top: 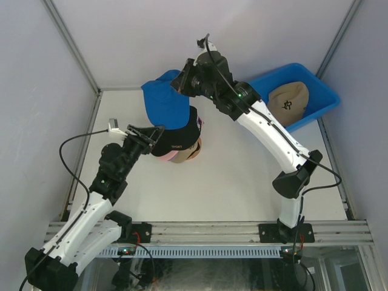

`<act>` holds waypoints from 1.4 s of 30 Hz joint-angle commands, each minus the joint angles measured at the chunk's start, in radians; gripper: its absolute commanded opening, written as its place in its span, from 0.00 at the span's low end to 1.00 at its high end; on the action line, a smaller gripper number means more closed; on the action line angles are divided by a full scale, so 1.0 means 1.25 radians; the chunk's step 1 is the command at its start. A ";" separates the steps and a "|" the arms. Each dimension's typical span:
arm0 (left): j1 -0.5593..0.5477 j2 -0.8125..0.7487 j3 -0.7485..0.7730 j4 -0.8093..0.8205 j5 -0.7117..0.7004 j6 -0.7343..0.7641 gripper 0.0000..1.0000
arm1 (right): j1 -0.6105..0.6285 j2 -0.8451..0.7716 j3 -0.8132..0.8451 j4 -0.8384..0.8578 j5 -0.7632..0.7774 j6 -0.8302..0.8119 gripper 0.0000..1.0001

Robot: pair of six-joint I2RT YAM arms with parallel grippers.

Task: Stack the hats
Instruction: Stack the hat on the hat.

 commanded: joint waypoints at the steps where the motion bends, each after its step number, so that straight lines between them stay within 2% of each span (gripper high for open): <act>1: -0.004 0.012 0.036 0.076 -0.018 0.023 0.55 | 0.012 -0.001 0.047 0.015 0.007 0.007 0.00; 10: -0.005 0.051 0.060 0.127 -0.023 0.040 0.56 | 0.020 -0.004 0.046 0.006 0.007 0.003 0.00; 17: -0.003 0.058 0.096 0.100 -0.030 0.094 0.52 | 0.015 -0.007 0.045 -0.017 -0.022 -0.002 0.00; 21: 0.002 0.050 0.098 0.105 -0.047 0.104 0.46 | 0.013 -0.013 0.037 -0.029 -0.041 -0.010 0.00; 26: 0.017 0.044 0.104 0.103 -0.049 0.108 0.15 | 0.008 -0.033 0.006 -0.030 -0.048 -0.021 0.00; 30: 0.034 0.027 0.094 0.096 -0.050 0.098 0.01 | -0.009 -0.065 -0.032 -0.021 -0.045 -0.030 0.00; 36: 0.088 0.041 0.096 0.157 0.043 0.045 0.00 | -0.050 -0.128 -0.101 -0.010 -0.032 -0.062 0.00; 40: 0.097 0.079 0.138 0.185 0.106 0.024 0.00 | -0.097 -0.198 -0.194 0.036 -0.030 -0.074 0.00; 42: 0.099 0.104 0.159 0.214 0.146 0.000 0.00 | -0.128 -0.234 -0.247 0.072 -0.041 -0.070 0.06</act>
